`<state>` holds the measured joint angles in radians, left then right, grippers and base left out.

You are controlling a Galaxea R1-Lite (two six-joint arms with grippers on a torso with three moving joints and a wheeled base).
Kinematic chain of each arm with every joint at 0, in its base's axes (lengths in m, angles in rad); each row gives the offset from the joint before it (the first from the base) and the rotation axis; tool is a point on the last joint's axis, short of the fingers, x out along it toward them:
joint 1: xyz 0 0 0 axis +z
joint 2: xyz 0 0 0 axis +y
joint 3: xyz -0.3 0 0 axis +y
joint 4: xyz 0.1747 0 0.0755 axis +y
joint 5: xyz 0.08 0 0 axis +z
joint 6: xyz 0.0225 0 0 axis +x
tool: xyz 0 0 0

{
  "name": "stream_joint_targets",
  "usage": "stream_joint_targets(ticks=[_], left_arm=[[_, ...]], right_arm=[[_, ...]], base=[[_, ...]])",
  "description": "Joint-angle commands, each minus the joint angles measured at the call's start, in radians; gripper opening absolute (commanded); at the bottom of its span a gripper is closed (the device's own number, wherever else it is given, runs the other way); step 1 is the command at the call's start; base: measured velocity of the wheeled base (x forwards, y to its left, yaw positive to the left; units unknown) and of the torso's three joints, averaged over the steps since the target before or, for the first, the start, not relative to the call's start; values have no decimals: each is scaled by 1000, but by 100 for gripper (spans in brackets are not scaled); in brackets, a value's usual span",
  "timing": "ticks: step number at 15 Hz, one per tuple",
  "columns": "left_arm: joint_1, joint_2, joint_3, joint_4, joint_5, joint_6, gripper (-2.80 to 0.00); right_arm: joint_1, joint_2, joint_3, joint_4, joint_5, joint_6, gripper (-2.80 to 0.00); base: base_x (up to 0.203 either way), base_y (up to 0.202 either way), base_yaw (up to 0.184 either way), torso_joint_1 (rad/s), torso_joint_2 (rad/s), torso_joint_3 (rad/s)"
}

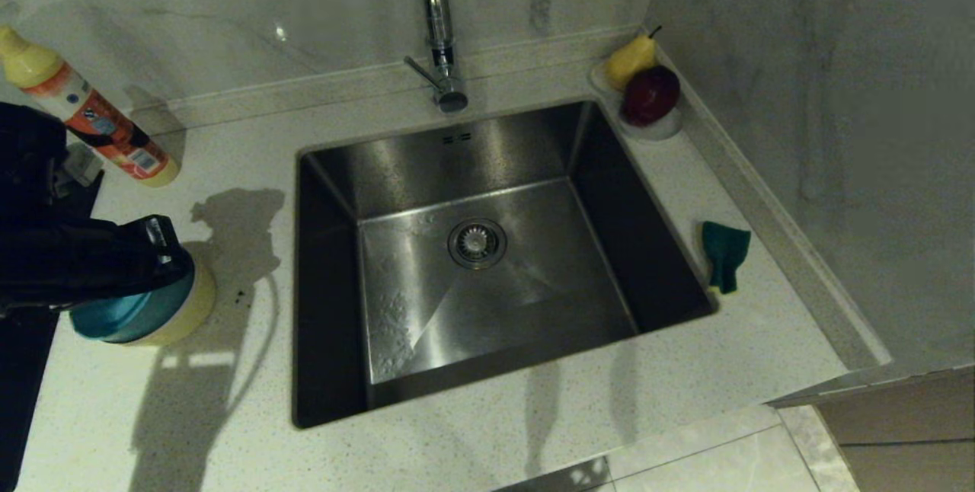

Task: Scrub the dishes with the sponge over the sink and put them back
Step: Place the bowl on the bowl

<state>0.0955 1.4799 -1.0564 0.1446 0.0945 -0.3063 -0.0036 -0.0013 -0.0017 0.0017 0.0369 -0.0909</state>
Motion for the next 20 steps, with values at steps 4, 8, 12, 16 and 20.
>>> stream_joint_targets(ticks=[4, 8, 12, 16, 20], left_arm=[[3, 30, -1, -5, 54, 0, -280], [7, 45, -7, -7, 94, -13, -280], [9, 39, -12, -7, 96, -14, 0], [13, 28, -15, -7, 90, -20, 0], [13, -15, -67, 0, 86, -26, 0]], right_arm=[[0, 0, 0, 0, 0, -1, -280], [0, 0, 0, 0, 0, -1, -280], [0, 0, 0, 0, 1, -1, -280], [-1, 0, 0, 0, 1, -1, -280], [1, 0, 0, 0, 0, -1, -280]], base=[[0, 0, 0, 0, 0, 0], [0, 0, 0, 0, 0, 0], [0, 0, 0, 0, 0, 0], [0, 0, 0, 0, 0, 0], [0, 0, 0, 0, 0, 0]])
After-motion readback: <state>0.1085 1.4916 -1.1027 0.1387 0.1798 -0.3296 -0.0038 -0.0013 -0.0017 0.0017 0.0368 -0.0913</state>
